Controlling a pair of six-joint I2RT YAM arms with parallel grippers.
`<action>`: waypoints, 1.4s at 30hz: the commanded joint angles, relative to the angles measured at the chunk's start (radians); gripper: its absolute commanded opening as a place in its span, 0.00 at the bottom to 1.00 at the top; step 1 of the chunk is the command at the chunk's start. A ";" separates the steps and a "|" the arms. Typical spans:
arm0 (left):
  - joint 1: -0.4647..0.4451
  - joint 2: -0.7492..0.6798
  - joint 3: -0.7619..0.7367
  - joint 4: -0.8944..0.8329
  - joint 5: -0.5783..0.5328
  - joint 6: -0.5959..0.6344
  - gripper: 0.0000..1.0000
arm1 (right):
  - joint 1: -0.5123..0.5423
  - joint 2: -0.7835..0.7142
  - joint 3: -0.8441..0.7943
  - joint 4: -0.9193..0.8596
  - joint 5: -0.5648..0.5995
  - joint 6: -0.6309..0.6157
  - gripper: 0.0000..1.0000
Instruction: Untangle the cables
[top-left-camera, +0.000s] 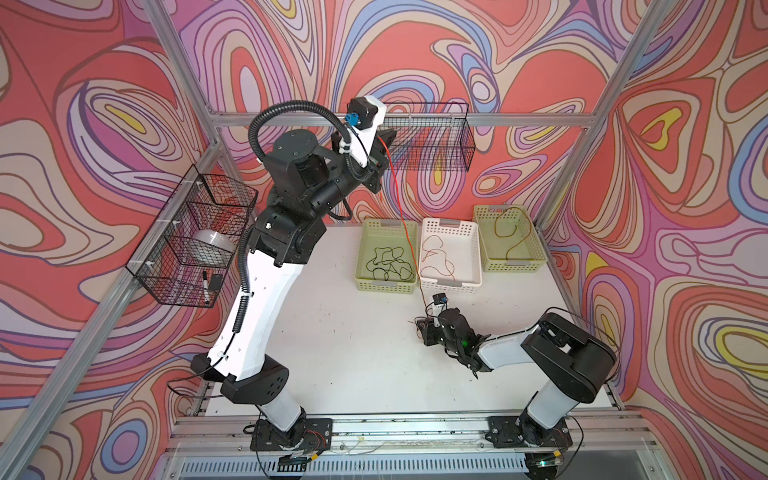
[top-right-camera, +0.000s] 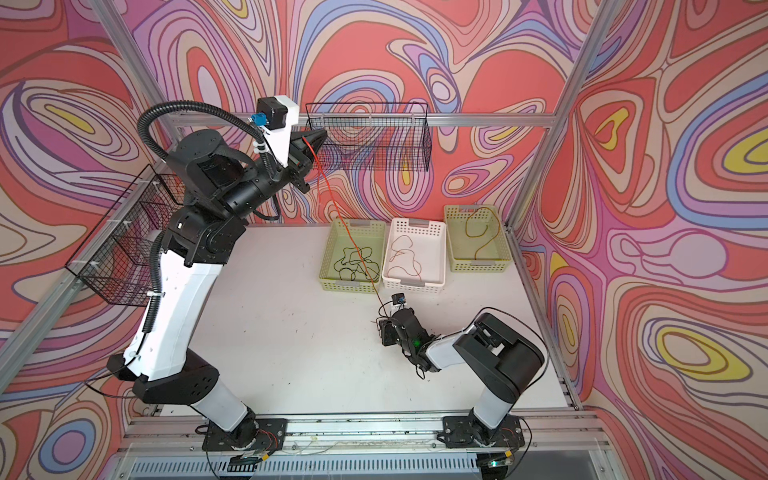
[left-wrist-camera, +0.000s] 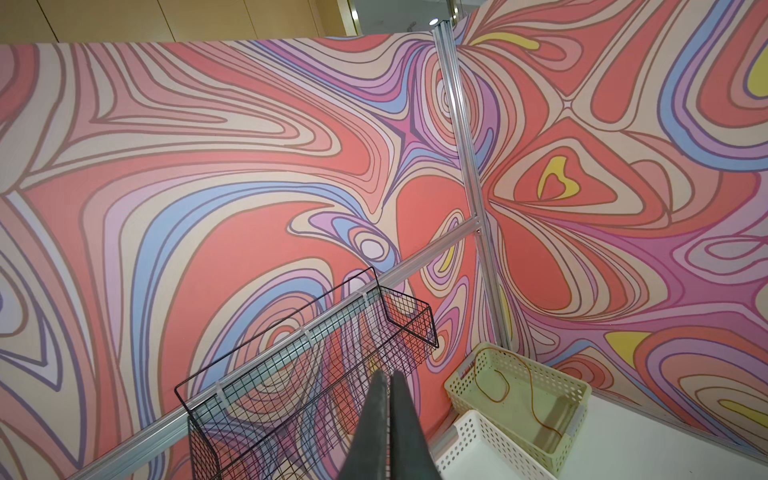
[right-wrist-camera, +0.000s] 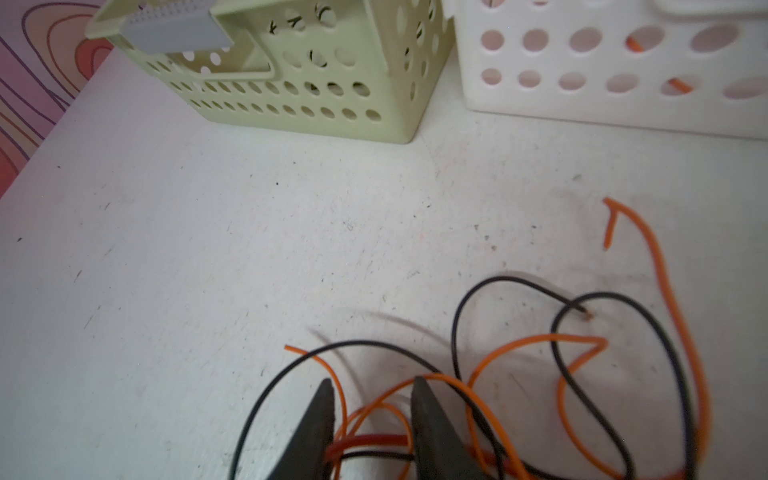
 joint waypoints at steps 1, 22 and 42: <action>0.018 -0.012 0.018 -0.004 -0.003 0.023 0.00 | -0.002 0.004 -0.048 0.019 0.016 0.005 0.42; 0.096 -0.264 -0.509 0.050 -0.043 -0.039 0.00 | -0.001 0.015 0.237 -0.111 -0.042 -0.265 0.54; 0.398 -0.535 -1.268 0.309 0.037 -0.296 0.08 | -0.001 -0.170 0.308 -0.471 0.006 -0.430 0.00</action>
